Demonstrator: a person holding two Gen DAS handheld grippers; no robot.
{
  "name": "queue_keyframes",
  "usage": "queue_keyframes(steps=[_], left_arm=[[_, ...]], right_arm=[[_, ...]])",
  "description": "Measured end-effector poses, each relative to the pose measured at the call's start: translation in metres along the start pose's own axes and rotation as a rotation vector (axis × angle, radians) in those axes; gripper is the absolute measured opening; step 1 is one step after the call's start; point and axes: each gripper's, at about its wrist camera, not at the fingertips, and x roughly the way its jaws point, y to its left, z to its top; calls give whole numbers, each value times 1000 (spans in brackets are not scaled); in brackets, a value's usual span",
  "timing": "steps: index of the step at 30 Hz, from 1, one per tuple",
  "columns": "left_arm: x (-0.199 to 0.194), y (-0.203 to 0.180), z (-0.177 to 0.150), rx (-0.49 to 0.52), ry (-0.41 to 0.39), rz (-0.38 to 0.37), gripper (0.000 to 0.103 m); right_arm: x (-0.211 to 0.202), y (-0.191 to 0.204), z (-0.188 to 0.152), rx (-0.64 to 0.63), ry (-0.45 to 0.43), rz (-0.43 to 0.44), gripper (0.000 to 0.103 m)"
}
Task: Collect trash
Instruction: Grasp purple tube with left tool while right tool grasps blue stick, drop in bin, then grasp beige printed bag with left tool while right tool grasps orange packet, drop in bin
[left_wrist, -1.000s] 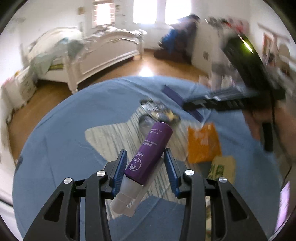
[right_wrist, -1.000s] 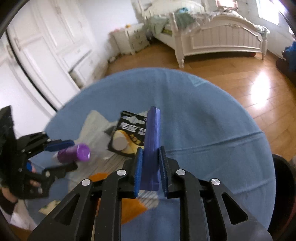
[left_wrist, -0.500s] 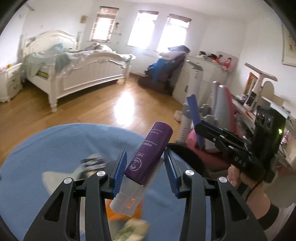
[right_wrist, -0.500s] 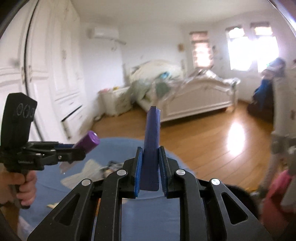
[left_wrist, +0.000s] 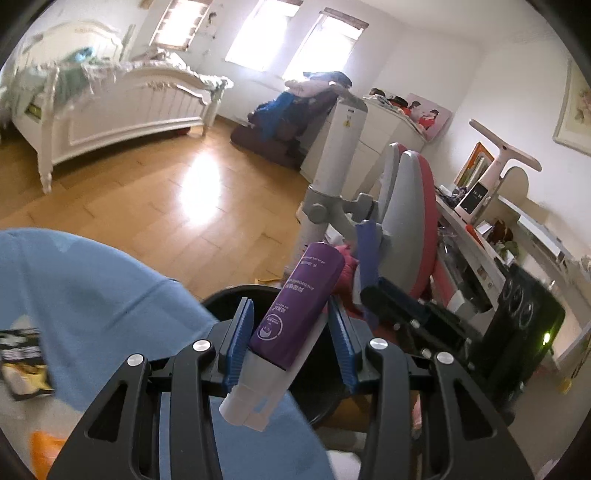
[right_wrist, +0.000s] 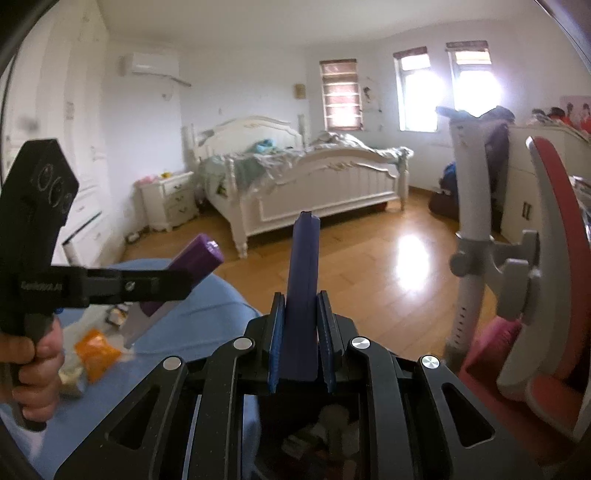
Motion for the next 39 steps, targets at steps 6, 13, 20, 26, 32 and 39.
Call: queue_keyframes(steps=[6,13,20,26,32,39], left_arm=[[28,1,-3,-68,40,-49,42],[46,-4,-2,-83,69,-53,42],[58,-6,1,-86,87,-51,42],[72,-10,7,-95,97,-46,44],[60,-15,13,-76,57,-24,87],[13,-11,5,-49,50,16,87]], right_arm=[[13,-5,-19,29,32,-19,19],[17,-12,-31,52,50,-23,19],[22,-16,-35,64,66,-24,19],[30,-22,-38,67,89,-36,21],[29,-26,-41,77,98,-28,72],[27,2,-33,37,115,28,73]])
